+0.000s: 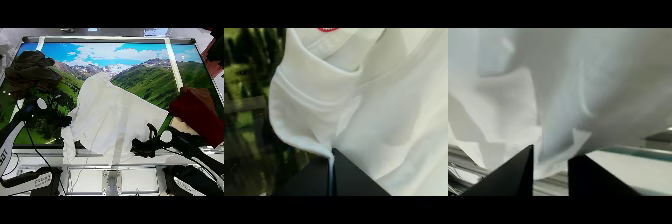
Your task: Fold the shirts.
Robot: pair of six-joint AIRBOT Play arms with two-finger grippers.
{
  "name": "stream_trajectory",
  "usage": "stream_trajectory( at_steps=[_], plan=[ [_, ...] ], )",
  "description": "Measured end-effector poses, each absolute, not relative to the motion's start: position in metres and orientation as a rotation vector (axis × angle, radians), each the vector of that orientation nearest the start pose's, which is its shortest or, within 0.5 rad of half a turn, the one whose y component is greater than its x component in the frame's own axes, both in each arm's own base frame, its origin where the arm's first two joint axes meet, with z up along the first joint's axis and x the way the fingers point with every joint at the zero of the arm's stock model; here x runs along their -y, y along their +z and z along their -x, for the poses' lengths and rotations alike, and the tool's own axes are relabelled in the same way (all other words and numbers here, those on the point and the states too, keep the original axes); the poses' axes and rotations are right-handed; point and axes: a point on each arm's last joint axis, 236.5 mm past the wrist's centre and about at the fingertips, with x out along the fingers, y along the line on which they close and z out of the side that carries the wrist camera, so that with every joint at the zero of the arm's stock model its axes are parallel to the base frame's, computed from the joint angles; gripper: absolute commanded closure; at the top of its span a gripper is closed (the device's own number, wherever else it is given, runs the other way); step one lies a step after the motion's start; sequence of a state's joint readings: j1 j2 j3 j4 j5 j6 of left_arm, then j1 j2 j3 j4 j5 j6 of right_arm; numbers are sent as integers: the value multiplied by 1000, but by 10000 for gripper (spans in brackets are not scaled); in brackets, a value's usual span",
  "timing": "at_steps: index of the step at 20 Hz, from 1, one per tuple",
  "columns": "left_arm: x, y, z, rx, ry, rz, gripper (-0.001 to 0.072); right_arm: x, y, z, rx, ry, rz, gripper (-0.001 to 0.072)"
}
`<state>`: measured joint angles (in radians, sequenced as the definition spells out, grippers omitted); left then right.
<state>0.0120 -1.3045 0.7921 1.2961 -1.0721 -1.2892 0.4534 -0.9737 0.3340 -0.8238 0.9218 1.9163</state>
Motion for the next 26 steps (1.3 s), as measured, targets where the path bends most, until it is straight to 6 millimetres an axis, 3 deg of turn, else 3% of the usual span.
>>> stream_trajectory(
  at_steps=[1,7,9,11,14,16,20,23,26],
  plan=[
    [53,-104,-287,-1538,-296,80,694,-207,-106,-134,-1722,165,-731,672],
    [54,-95,-296,-1510,-308,69,694,-218,-96,-157,-1619,266,-719,681],
    [54,-77,-312,-1462,-315,54,694,-220,-81,-178,-1548,311,-694,681],
    [52,-54,-332,-1403,-316,26,694,-212,-60,-214,-1436,322,-672,681],
    [47,-27,-344,-1372,-320,-14,694,-171,-22,-284,-1230,249,-671,681],
    [46,-19,-343,-1385,-324,-29,694,-129,6,-329,-1084,163,-697,681],
    [51,-13,-336,-1416,-339,3,694,-57,49,-391,-867,25,-739,681],
    [64,-18,-327,-1444,-357,78,694,-38,53,-422,-819,-8,-748,681],
    [72,-40,-306,-1509,-359,147,694,-45,31,-441,-858,-4,-755,680]
  ],
)
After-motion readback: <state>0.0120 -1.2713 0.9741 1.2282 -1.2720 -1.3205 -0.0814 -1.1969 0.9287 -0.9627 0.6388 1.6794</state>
